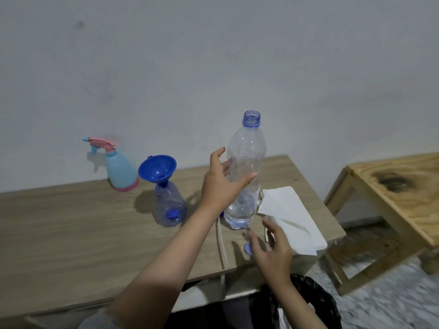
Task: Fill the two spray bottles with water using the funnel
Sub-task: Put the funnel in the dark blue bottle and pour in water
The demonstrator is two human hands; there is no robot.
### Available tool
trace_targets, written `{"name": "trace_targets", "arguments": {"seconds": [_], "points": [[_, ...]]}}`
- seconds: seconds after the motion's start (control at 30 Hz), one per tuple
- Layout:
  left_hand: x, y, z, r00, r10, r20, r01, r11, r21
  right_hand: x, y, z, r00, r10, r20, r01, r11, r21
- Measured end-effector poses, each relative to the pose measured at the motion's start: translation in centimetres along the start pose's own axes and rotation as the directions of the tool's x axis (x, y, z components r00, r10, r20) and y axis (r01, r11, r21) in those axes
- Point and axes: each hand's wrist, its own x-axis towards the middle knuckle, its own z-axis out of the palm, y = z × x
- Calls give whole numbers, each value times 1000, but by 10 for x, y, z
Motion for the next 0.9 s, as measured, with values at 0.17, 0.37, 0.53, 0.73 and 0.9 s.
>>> {"name": "trace_targets", "arguments": {"seconds": [0.17,0.37,0.53,0.73,0.9], "points": [[-13,7,-18,996,9,-91,-8,1000,10,53,-45,6,998,-64,-22,67,986,151],[-31,-10,-80,773,320,-548,-151,932,330,108,-72,25,973,-217,72,211,974,87],[-23,-45,-115,820,39,-571,110,968,224,128,-79,48,947,-315,62,306,944,125],[-14,-58,-123,863,-78,-500,150,983,104,137,-88,69,882,-442,164,431,897,98],[-9,-60,-128,886,-75,-457,103,994,36,148,-123,76,794,-562,230,538,827,162]]}}
